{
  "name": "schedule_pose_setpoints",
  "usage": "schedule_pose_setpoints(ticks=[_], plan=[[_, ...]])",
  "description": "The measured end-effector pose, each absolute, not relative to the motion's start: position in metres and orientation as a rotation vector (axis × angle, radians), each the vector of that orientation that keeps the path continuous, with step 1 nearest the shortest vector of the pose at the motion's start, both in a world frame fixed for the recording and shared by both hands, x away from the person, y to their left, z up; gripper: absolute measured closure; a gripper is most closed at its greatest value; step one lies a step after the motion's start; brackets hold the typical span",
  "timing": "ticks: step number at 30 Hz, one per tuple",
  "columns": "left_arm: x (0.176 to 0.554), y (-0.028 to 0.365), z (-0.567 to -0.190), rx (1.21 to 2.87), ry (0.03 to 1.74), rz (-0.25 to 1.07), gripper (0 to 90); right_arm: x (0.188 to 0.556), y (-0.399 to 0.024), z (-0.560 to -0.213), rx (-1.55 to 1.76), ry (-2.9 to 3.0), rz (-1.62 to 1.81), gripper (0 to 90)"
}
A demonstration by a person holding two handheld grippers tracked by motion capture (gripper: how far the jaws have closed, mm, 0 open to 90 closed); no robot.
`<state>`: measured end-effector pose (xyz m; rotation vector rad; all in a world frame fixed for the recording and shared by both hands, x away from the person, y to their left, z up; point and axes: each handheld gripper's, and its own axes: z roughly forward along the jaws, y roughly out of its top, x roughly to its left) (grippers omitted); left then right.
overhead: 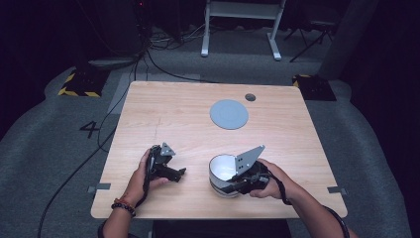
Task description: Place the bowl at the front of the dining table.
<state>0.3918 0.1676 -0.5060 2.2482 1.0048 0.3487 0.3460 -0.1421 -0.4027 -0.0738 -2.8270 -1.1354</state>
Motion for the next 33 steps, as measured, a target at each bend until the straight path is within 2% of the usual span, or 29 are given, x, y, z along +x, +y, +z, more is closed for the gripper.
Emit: schedule_pose_setpoints(ticks=[33], plan=[[0.392, 0.167, -0.506, 2.245, 1.010, 0.355, 0.2, 0.345, -0.153, -0.396, -0.141, -2.761, -1.282, 82.5]])
